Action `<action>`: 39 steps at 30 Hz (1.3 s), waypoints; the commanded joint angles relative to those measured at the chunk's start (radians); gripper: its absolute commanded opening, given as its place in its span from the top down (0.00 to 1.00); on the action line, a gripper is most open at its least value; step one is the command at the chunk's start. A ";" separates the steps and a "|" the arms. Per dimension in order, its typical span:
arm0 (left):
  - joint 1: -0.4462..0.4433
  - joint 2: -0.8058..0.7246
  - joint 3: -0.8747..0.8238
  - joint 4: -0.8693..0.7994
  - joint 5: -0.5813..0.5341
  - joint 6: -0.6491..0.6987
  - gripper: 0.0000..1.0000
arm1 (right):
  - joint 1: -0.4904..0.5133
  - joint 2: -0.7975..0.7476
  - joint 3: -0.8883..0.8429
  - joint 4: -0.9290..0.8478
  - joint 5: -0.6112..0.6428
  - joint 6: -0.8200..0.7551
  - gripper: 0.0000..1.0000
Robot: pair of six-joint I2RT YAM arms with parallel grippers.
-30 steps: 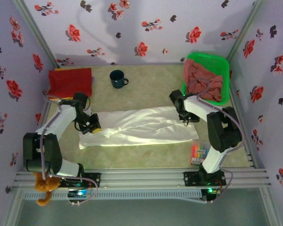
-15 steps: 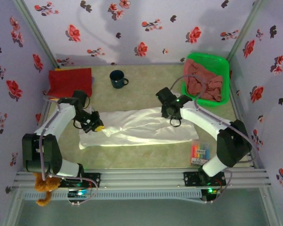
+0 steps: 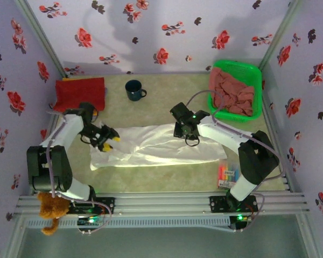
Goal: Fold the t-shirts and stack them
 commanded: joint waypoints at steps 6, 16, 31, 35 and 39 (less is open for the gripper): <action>0.118 0.141 0.022 0.018 -0.214 0.080 0.45 | 0.002 0.122 0.018 0.137 -0.174 0.081 0.53; 0.119 0.356 0.021 0.239 -0.252 0.031 0.44 | -0.030 0.231 0.002 0.199 -0.258 0.156 0.51; 0.130 0.264 0.200 0.167 -0.254 0.111 0.44 | 0.018 0.078 -0.049 0.196 -0.309 0.187 0.46; 0.130 0.159 0.126 0.132 -0.245 0.103 0.44 | 0.104 0.157 0.082 0.176 -0.358 0.200 0.46; 0.130 0.115 0.047 0.148 -0.209 0.090 0.45 | 0.168 0.264 0.200 0.212 -0.412 0.224 0.47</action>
